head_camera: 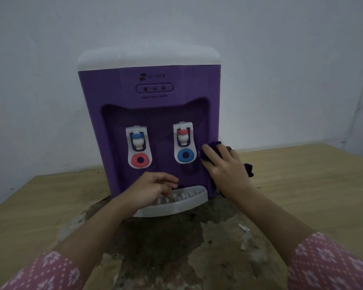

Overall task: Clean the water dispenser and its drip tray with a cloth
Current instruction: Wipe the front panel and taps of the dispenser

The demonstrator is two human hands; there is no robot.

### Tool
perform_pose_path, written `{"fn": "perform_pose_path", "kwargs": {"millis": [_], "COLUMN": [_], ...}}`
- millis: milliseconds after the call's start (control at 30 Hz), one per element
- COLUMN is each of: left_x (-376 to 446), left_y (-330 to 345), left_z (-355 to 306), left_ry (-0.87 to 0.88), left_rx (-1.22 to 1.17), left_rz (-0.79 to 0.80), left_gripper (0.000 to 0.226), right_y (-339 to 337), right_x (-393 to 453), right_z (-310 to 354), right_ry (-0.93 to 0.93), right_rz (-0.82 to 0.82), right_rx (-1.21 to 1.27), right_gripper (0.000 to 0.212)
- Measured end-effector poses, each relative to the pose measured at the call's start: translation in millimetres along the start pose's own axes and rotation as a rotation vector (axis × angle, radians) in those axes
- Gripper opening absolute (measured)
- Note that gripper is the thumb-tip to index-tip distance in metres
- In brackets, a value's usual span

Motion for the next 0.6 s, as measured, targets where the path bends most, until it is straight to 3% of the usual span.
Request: {"fn": "perform_pose_path", "kwargs": {"millis": [133,233,400,500,600], "left_x": [-10,-22,-37,-44,-54], "left_y": [-5,-14,-27,-27,-26], "left_z": [9,14,19,22,28], "left_ry": [-0.018,-0.030,-0.033,-0.031,-0.026], "left_rx": [-0.005,-0.005,-0.035,-0.054,-0.076], "left_rz": [-0.018,-0.055,-0.105,-0.125,-0.140], "left_gripper": [0.035,0.035,0.034,0.034,0.034], "right_y": [22,46,7,5,18], "right_x": [-6,-12,-3,-1,-3], "right_z": [24,36,12,11,22], "right_ry": [-0.059,-0.152,0.007,0.039,-0.002], "right_rz": [0.199,0.435,0.258,0.302,0.456], "right_rx": [-0.102,-0.141,-0.106,-0.176,-0.080], "right_gripper": [0.017,0.021,0.026,0.029,0.030]}}
Point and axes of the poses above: each hand's wrist, its own x-axis towards the middle knuckle, its own y-axis out of the palm, z = x × y, the point moved 6 cm from there along x, towards the middle knuckle, and after that the axes turned 14 degrees about z, right-handed, at the moved point
